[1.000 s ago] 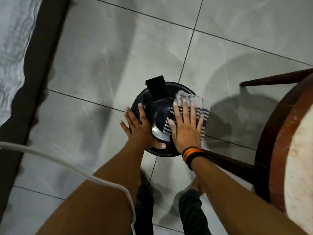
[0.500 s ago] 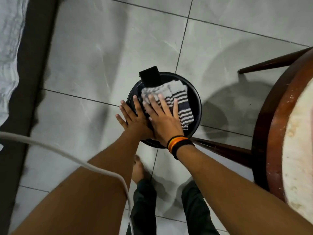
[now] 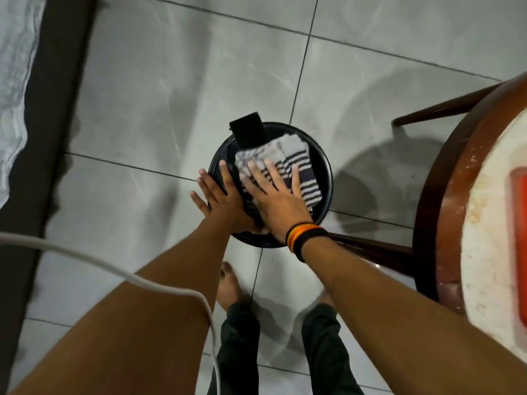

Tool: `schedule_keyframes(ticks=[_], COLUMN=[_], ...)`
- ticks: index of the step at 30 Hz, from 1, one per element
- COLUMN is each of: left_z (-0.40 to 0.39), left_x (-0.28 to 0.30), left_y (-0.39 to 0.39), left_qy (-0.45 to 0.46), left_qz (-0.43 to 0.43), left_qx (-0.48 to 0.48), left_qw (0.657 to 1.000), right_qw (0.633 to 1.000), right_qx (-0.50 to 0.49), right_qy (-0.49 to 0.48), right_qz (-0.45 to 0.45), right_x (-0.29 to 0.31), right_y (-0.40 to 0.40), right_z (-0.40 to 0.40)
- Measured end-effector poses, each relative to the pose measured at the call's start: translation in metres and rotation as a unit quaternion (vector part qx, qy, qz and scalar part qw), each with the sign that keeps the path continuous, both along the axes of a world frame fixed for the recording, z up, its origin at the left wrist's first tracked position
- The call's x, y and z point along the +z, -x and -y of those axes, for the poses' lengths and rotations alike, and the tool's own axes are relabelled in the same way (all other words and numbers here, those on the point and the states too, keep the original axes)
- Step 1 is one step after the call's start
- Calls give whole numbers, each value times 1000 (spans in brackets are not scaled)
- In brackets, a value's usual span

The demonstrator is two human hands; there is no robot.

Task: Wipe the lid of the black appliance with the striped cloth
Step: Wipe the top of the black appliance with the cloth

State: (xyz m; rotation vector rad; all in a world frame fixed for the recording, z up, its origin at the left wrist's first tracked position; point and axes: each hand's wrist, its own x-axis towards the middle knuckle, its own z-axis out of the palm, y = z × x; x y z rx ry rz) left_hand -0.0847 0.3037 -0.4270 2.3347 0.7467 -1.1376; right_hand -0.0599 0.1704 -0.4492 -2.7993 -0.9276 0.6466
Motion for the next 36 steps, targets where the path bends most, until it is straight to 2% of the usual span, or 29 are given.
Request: schedule_keyframes(ticks=[1,2,5,6,9,14,17,19,22,24,26,31,36], left_z=[0,-1,-4,-5,-4,-7,-18,-30,-50,-55,-55,-66,-72], left_x=[1,2,2,2,3,10,15,21,29,31,28,37,27], left_y=[0,-1,-2,-3,-1,-9,-30,-53,-98,-115,-120,-104,-36], left_qy=[0,5,15,20,17,1,-25,-72,-135,-165,-170,-141,-149], left_qz=[2,-2,-10,-9,-6,-30,-21,42,115,113,110,162,188], left_qx=[-2,-5,-10,-12,-22,-53,-137,-274,-489,-572,-603,-563,-398], left_qw=[1000,1000,1000,1000,1000,998,990,958,854,796,772,798,886], right_qw=[1000,999,961,947,940,941,948,946,942,941,945,954,965], right_qx=[-2,-47,-270,-310,-323,-319,-299,-304,-313,-314,-305,-290,-257], right_qy=[-8,-19,-27,-25,-34,-34,-33,-37,-45,-51,-52,-35,-21], right_qz=[3,2,-58,-78,-106,-112,-106,-108,-110,-113,-106,-70,-42], right_x=[1,2,9,12,20,21,21,22,22,21,18,11,11], right_y=[11,22,66,81,116,110,110,111,111,112,110,87,29], right_z=[11,23,40,35,8,10,17,16,13,15,19,36,44])
